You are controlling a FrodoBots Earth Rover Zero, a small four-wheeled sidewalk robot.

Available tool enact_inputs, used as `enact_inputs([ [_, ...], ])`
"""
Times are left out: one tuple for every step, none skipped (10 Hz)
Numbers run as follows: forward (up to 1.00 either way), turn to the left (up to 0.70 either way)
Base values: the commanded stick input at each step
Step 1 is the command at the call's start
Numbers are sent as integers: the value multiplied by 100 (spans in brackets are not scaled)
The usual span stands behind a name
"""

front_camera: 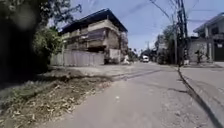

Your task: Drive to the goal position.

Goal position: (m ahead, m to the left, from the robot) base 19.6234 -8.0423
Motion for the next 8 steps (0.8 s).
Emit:
enact_inputs([
  [100,-40],
  [100,-40],
  [100,-40],
  [100,-40],
  [100,-40],
  [100,-40],
  [100,-40],
  [100,-40],
])
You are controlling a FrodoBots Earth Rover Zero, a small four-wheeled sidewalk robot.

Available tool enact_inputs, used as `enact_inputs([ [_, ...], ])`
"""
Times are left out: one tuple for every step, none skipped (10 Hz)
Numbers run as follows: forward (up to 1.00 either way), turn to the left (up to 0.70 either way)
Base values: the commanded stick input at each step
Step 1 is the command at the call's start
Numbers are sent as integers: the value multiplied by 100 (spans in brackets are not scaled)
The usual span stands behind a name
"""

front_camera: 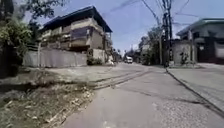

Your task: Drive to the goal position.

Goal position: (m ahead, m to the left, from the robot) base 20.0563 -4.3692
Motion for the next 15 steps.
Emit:
enact_inputs([
  [100,-16],
  [100,0],
  [100,0],
  [100,0],
  [100,0],
  [100,0],
  [100,0],
  [100,0],
  [100,0],
  [100,0],
  [100,0],
  [100,0],
  [100,0],
  [100,0],
  [100,0],
])
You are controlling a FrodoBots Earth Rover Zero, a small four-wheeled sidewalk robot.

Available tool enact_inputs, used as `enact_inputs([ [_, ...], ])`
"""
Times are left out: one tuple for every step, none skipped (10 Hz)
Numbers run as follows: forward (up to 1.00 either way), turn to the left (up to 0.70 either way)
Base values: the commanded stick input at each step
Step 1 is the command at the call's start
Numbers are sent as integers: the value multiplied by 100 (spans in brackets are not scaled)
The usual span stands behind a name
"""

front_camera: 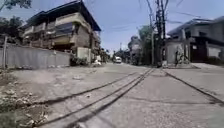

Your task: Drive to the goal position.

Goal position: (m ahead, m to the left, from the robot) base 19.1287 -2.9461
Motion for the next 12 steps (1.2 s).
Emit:
enact_inputs([
  [100,0],
  [100,0],
  [100,0],
  [100,0],
  [100,0],
  [100,0],
  [100,0],
  [100,0],
  [100,0],
  [100,0],
  [100,0],
  [100,0],
])
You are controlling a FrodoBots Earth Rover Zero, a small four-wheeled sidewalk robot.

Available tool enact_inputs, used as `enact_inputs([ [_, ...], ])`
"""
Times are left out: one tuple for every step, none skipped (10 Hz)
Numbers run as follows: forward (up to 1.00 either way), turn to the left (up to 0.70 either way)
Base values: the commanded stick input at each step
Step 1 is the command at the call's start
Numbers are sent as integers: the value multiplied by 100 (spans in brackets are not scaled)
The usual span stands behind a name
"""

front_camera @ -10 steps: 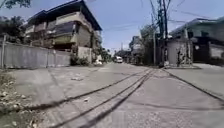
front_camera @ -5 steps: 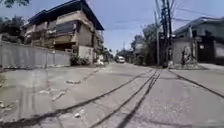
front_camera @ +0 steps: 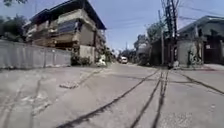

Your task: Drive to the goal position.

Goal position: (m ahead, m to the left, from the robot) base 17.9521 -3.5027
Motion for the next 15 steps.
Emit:
enact_inputs([
  [100,0],
  [100,-1],
  [100,-21],
  [100,-35],
  [100,-40],
  [100,-40],
  [100,-22],
  [100,0],
  [100,0],
  [100,0],
  [100,0],
  [100,0],
  [100,0],
  [100,0],
  [100,0],
])
